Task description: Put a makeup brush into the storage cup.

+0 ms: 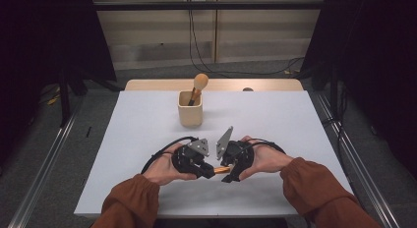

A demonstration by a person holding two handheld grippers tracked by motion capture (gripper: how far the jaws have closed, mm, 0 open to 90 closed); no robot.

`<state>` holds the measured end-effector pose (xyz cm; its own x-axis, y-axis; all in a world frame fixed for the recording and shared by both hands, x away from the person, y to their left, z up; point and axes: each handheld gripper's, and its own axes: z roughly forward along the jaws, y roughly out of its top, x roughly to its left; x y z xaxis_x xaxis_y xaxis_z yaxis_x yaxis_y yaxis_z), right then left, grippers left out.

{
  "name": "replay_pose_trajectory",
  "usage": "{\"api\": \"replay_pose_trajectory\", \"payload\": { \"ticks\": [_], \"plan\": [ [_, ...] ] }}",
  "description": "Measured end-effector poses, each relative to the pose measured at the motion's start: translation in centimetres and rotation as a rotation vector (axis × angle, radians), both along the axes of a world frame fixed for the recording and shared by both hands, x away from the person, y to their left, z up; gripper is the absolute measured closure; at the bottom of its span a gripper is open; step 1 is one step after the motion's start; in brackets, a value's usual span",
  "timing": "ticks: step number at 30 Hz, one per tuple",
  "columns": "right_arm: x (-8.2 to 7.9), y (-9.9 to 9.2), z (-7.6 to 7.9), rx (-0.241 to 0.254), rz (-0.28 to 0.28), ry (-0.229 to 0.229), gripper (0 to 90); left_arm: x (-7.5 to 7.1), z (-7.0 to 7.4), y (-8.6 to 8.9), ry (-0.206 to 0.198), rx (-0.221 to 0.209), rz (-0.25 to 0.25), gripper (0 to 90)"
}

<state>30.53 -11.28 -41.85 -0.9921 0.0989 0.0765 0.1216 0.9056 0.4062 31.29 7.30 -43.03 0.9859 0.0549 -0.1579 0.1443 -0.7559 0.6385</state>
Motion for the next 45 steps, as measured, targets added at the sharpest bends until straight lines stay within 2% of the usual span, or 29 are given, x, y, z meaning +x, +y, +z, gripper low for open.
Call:
{"api": "replay_pose_trajectory", "payload": {
  "ticks": [2, 6, 10, 14, 17, 23, 24, 30, 33, 34, 39, 40, 45],
  "plan": [
    [0.1, -0.5, 0.1, 0.021, -0.038, 0.001, 34.5, -0.1, 0.0, 0.3, 0.005, -0.010, 0.016, 74.6],
    [0.2, -1.3, 0.1, 0.068, -0.067, -0.017, 28.0, 0.0, -0.1, 0.8, 0.014, -0.033, 0.040, 74.5],
    [0.1, -2.0, 0.3, 0.102, -0.106, -0.021, 25.0, 0.1, 0.0, 1.4, 0.003, -0.071, 0.077, 74.5],
    [0.3, -2.7, 0.0, 0.142, -0.149, -0.025, 22.8, 0.0, 0.1, 1.9, 0.006, -0.089, 0.091, 74.5],
    [0.2, -3.3, -0.4, 0.153, -0.174, -0.013, 22.6, 0.1, 0.2, 2.2, 0.003, -0.091, 0.114, 74.5],
    [0.0, -4.4, -0.6, 0.198, -0.224, -0.016, 21.0, 0.2, 0.1, 3.3, -0.001, -0.134, 0.158, 74.5],
    [-0.1, -4.7, -0.5, 0.208, -0.237, -0.018, 20.3, 0.2, 0.2, 3.5, -0.004, -0.128, 0.159, 74.5],
    [-0.5, -5.5, -0.5, 0.265, -0.294, -0.031, 18.7, 0.3, 0.0, 4.3, 0.019, -0.179, 0.202, 74.5],
    [-0.6, -5.8, -0.7, 0.285, -0.318, -0.029, 16.3, 0.2, 0.0, 4.6, 0.012, -0.196, 0.213, 74.4],
    [-0.7, -5.9, -0.8, 0.294, -0.332, -0.026, 15.9, 0.1, 0.0, 4.7, -0.001, -0.211, 0.230, 74.5],
    [-1.0, -6.6, -1.0, 0.375, -0.408, -0.037, 12.1, -0.2, 0.1, 5.2, -0.002, -0.250, 0.248, 74.5],
    [-1.1, -6.7, -1.1, 0.388, -0.409, -0.038, 12.0, -0.2, 0.1, 5.3, -0.006, -0.258, 0.255, 74.5],
    [-1.6, -7.1, -1.2, 0.448, -0.451, -0.026, 8.4, -0.1, -0.4, 5.8, 0.022, -0.301, 0.283, 74.4]
  ]
}}
